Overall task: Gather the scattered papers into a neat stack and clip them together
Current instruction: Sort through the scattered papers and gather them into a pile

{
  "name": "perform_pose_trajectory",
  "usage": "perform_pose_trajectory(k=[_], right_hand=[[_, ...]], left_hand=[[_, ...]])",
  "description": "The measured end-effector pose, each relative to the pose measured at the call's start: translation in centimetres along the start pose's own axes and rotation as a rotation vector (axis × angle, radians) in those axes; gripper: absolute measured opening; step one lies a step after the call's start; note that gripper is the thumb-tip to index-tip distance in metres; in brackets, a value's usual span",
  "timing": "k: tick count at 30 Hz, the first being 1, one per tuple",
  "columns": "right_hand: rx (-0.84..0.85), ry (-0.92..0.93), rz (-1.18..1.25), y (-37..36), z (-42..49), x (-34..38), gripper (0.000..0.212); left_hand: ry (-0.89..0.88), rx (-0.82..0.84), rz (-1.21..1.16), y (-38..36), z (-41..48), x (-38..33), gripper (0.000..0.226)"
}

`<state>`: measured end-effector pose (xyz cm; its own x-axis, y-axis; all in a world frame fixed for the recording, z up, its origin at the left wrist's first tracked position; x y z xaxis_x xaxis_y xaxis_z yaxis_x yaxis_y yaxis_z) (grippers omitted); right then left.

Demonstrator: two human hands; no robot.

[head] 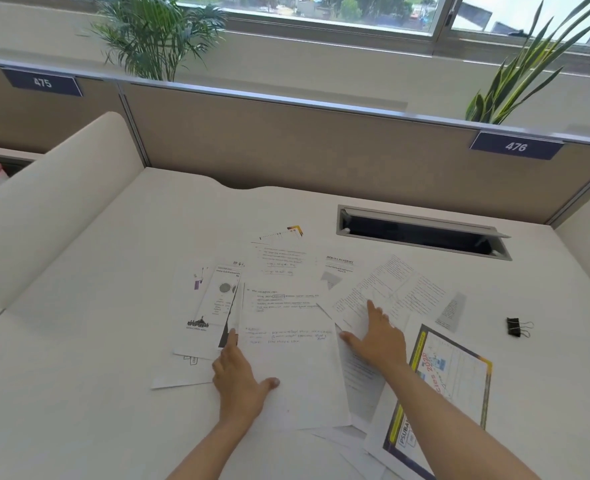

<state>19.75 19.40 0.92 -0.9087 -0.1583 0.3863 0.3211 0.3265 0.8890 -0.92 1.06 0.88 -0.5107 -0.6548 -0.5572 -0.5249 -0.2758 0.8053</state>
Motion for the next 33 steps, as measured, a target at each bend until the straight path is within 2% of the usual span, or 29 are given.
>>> perform_pose_trajectory(k=[3, 6, 10, 16, 24, 26, 30, 33], right_hand=[[-0.002, 0.023, 0.053, -0.2, -0.3, 0.7, 0.089], [0.003, 0.036, 0.114, -0.6, -0.9, 1.5, 0.084], [0.009, 0.075, 0.103, -1.5, -1.7, 1.7, 0.088], [0.048, 0.013, 0.095, -2.0, -1.8, 1.1, 0.095], [0.053, 0.040, 0.059, -1.7, -2.2, 2.9, 0.076], [0.059, 0.055, 0.127, -1.7, -2.4, 3.2, 0.077], [0.064, 0.094, 0.292, -1.3, -2.6, 2.8, 0.093], [0.030, 0.130, 0.270, -1.2, -3.1, 2.3, 0.086]], left_hand=[[-0.062, -0.044, -0.240, 0.6, 0.3, 0.1, 0.110], [-0.043, -0.051, -0.400, 1.3, 0.6, 0.1, 0.096], [0.053, -0.068, -0.484, 2.1, 1.4, 0.6, 0.081], [0.085, -0.056, -0.495, 3.3, 3.0, 1.8, 0.054], [0.067, 0.009, -0.439, 4.1, 3.5, 2.0, 0.050], [0.068, 0.050, -0.438, 4.1, 3.7, 1.9, 0.052], [0.064, 0.036, -0.446, 4.4, 4.0, 1.8, 0.050], [0.067, 0.040, -0.463, 4.6, 4.0, 1.8, 0.049]])
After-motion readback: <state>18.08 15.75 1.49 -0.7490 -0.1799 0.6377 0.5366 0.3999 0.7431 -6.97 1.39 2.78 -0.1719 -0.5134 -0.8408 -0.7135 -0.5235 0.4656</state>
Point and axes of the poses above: each hand's wrist, its own z-axis towards the middle knuckle, its own y-axis out of the back of the hand, x = y × z, the point moved 1 cm from there along z, towards the middle knuckle, and after that the axes turned 9 degrees about z, right-handed, at the moved point
